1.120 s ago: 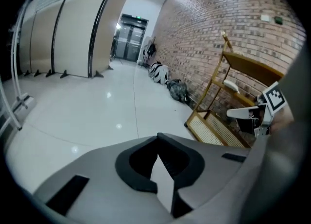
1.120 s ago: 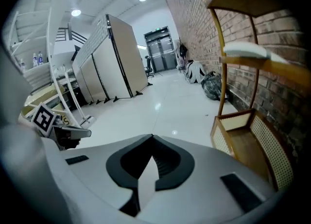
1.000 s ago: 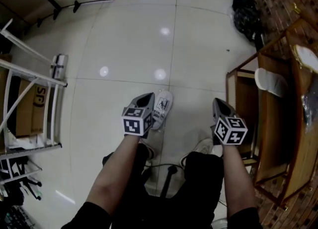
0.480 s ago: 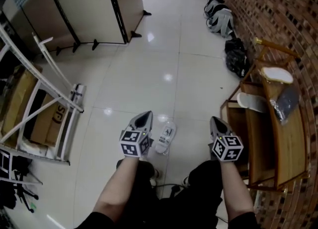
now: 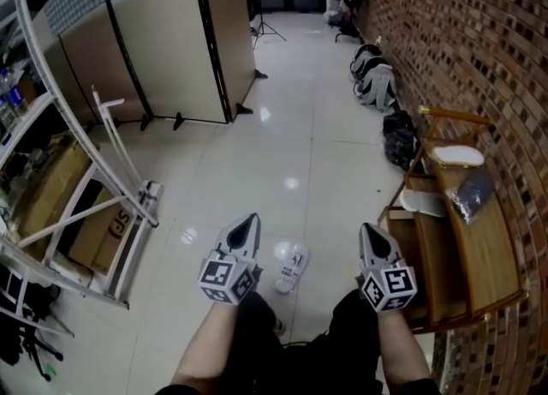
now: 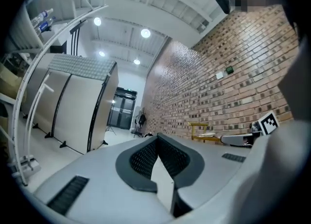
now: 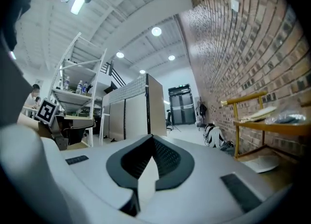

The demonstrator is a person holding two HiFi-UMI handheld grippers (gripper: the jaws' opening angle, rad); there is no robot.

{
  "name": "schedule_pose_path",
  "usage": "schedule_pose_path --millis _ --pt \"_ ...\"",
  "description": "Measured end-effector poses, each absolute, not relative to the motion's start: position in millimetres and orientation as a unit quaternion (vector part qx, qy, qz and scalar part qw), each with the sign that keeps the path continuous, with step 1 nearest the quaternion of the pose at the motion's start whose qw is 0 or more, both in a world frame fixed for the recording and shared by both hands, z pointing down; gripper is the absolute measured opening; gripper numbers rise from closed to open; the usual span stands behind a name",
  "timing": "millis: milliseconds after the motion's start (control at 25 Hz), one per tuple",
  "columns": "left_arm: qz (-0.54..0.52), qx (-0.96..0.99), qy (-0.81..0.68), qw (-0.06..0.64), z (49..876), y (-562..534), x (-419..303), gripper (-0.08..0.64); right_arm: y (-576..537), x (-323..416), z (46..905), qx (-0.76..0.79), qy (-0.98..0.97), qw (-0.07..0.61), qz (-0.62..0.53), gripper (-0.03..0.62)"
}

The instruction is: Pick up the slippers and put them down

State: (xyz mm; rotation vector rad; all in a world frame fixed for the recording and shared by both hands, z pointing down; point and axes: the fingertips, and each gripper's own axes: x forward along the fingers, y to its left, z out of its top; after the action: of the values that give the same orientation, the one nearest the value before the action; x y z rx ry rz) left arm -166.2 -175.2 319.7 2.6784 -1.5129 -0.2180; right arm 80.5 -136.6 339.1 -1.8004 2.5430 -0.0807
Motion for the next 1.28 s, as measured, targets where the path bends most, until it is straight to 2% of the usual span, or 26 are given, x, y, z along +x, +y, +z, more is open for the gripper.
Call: schedule_pose_path --millis 280,640,880,1280 --pt "-0.091 0.866 -0.492 -0.016 302.5 -130.8 -180.3 0.003 -84.4 62.7 320.5 -0.572 0.819 0.042 0.012 0.008" --pt "-0.077 0.862 -0.501 0.005 328.3 -122.4 -177.9 0.003 -80.9 98.2 343.0 -0.590 0.801 0.085 -0.057 0.006" --pt "-0.059 0.873 -0.484 -0.027 332.0 -117.6 -168.8 0.003 -76.2 97.2 344.1 -0.592 0.801 0.075 -0.050 0.006" --pt "-0.072 0.867 -0.492 -0.020 334.1 -116.4 -165.1 0.003 -75.5 94.2 349.9 -0.588 0.805 0.061 -0.046 0.006"
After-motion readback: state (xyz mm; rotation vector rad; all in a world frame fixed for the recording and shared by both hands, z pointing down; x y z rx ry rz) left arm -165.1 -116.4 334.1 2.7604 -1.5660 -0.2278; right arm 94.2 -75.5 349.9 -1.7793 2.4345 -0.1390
